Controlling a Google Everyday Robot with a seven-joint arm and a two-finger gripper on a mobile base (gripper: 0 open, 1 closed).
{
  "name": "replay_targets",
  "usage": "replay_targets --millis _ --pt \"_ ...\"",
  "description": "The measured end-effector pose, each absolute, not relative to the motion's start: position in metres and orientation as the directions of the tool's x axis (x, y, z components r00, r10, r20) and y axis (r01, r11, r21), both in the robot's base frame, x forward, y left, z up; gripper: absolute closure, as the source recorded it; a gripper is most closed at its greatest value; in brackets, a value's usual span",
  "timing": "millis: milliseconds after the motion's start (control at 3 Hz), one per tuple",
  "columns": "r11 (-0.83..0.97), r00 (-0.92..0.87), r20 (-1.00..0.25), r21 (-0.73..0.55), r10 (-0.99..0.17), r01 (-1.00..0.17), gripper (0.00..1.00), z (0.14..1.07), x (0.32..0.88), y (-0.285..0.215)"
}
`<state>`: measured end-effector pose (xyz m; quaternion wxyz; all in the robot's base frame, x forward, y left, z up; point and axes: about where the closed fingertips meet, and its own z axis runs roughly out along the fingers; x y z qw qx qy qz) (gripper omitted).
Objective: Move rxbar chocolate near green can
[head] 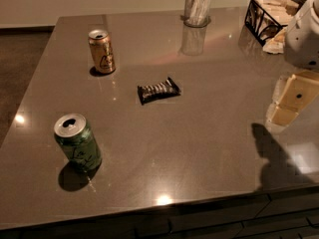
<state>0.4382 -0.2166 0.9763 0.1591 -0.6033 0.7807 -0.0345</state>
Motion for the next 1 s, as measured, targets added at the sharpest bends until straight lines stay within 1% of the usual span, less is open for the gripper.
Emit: replay_targets --millis 333,667,1000 --pt "0.266 -0.215 -0.215 -0.245 -0.953 -0.932 0.0 0.977 0.443 -0.212" --pt "0.248 -0.189 -0.247 -0.239 -0.951 -0.939 0.0 0.977 0.462 -0.194" --pt "0.214 -0.141 -0.315 -0.209 -0.939 -0.954 0.0 0.968 0.495 -0.16"
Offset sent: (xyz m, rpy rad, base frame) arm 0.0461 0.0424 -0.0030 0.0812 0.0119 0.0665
